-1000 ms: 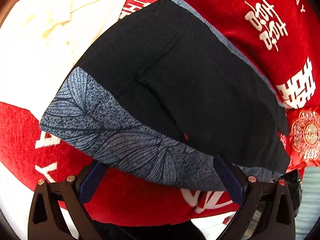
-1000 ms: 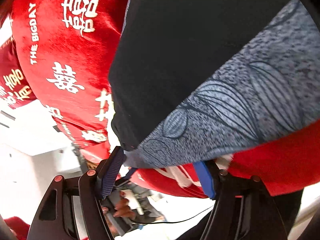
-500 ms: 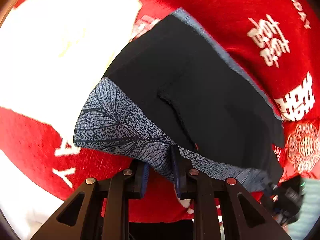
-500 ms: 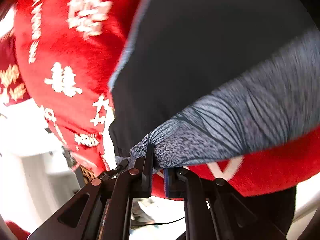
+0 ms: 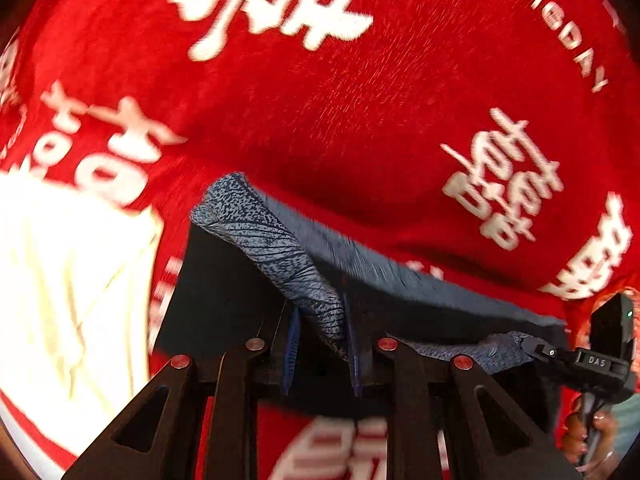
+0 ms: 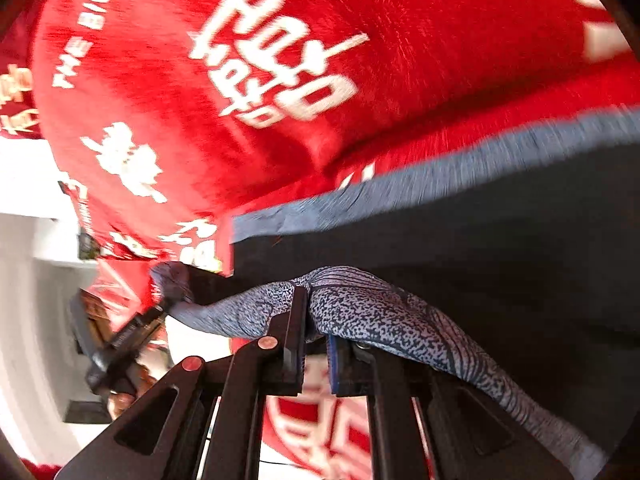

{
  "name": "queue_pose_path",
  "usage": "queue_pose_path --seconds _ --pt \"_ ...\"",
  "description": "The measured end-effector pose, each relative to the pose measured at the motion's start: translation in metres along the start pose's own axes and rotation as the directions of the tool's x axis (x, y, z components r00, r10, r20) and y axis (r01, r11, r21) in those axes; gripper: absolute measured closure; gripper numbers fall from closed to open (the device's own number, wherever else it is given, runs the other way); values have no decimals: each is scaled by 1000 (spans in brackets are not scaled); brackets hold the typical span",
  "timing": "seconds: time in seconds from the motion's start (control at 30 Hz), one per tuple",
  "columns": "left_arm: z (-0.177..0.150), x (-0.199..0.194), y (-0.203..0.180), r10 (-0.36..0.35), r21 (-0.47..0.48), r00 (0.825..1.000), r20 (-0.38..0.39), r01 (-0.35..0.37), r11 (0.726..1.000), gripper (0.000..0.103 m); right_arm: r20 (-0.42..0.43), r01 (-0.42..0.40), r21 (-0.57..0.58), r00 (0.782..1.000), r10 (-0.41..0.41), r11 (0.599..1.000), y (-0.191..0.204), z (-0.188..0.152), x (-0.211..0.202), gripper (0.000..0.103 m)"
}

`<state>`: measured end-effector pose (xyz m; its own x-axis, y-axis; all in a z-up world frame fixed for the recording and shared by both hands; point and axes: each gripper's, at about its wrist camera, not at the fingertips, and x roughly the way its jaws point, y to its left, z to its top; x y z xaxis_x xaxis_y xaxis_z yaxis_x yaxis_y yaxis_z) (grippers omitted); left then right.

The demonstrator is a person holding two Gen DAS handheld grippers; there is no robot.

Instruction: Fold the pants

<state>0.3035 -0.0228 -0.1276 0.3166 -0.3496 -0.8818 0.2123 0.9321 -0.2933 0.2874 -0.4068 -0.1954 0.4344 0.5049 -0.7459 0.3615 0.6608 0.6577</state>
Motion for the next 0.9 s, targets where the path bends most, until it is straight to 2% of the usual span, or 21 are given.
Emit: queue_pose_path --seconds 0.17,0.27,0.33,0.37,0.4,0.43,0.5,0.53,0.63,0.7,0.77,0.83,0.9 --pt "24 64 -10 66 1 998 -8 -66 998 80 -81 78 -31 993 -80 996 -26 41 49 92" --pt "26 89 -18 113 10 993 -19 -113 994 80 -111 86 -22 990 -88 996 -37 47 63 91" --pt "28 97 -23 157 19 987 -19 -156 988 70 -123 78 -23 989 -80 997 -38 48 62 91" --pt "29 96 -24 193 16 981 -12 -193 981 51 -131 83 -33 988 -87 996 -35 47 60 89" --pt "27 91 -24 212 10 977 -1 -212 977 35 -134 97 -51 986 -103 994 -32 46 56 81" --pt "28 84 -22 221 -1 975 15 -221 975 31 -132 108 -74 984 -117 991 -28 46 50 74" --pt "28 70 -16 213 -11 977 24 -213 977 30 -109 103 -101 987 -114 990 -19 43 35 37" --pt "27 62 -12 221 -7 975 23 -221 975 30 -79 105 -115 990 -115 988 -13 39 23 34" --pt "17 59 -18 250 58 968 -3 -249 967 30 -32 91 -165 995 -97 982 7 25 0 34" --pt "7 68 -25 263 134 965 -28 -257 957 30 -58 97 -228 992 -113 969 21 18 8 49" --pt "3 87 -34 291 183 956 -46 -278 943 30 -103 123 -296 982 -160 947 30 19 32 51" --pt "5 96 -41 295 176 955 -36 -284 943 30 -119 155 -353 971 -208 923 35 20 58 52" --pt "12 117 -44 322 161 946 -39 -312 936 30 -80 260 -414 944 -319 873 38 26 82 52"
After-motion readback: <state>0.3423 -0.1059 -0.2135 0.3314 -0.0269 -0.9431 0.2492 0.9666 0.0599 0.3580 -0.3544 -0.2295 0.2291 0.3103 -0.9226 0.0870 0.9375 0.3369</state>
